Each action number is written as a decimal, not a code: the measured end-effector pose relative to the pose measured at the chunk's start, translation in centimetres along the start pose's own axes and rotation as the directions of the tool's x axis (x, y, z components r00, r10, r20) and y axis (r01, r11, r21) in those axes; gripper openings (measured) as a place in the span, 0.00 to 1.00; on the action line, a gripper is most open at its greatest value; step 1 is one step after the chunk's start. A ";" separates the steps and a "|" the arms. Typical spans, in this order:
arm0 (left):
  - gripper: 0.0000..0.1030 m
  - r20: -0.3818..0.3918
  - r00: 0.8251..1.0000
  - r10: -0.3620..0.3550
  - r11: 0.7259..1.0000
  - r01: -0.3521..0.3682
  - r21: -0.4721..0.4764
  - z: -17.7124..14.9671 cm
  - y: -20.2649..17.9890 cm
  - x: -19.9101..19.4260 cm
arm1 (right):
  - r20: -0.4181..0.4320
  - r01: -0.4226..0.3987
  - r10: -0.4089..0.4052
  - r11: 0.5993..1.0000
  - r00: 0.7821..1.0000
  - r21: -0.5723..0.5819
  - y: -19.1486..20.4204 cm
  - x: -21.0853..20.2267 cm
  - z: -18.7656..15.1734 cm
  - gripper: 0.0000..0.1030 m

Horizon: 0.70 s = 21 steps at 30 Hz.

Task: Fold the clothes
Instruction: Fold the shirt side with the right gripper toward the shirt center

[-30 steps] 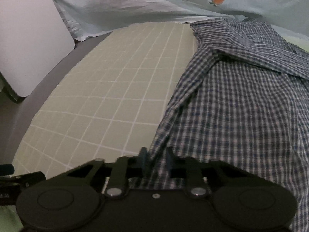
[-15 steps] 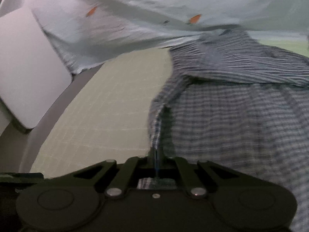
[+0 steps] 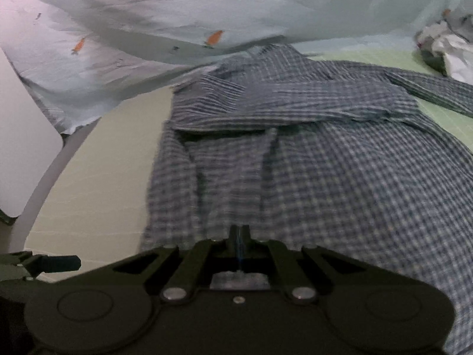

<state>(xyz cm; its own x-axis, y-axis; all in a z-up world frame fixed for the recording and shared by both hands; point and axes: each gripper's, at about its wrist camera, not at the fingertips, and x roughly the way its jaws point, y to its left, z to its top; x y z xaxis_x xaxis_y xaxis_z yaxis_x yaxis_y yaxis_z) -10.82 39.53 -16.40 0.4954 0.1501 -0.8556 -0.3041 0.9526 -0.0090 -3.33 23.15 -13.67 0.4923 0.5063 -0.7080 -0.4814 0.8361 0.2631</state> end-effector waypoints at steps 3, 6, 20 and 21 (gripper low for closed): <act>1.00 -0.039 0.999 0.017 1.000 -0.016 0.015 -0.5 -1.3 0.8 | -0.037 -0.035 0.035 0.999 0.999 0.002 -1.2 0.4 -0.3 0.00; 1.00 -0.069 0.997 0.046 0.999 -0.046 -0.002 -0.7 -1.5 1.6 | -0.066 -0.096 0.095 0.995 0.993 -0.020 -1.3 0.9 -0.7 0.03; 1.00 -0.083 0.989 0.125 0.978 -0.137 -0.155 -1.8 1.7 1.0 | -0.199 -0.279 0.265 0.959 0.943 -0.043 1.1 3.4 -2.0 0.01; 1.00 -0.078 0.989 0.128 0.977 -0.139 -0.159 -1.7 1.7 0.9 | -0.196 -0.283 0.270 0.958 0.943 -0.041 0.9 3.1 -2.0 0.01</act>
<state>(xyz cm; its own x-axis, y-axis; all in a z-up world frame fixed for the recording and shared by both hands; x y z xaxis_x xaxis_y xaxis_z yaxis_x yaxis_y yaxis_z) -12.28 40.87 -18.02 0.3876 0.2499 -0.8873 -0.4958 0.8680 0.0279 -3.72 25.08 -16.90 0.1919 0.6611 -0.7253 -0.6305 0.6494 0.4251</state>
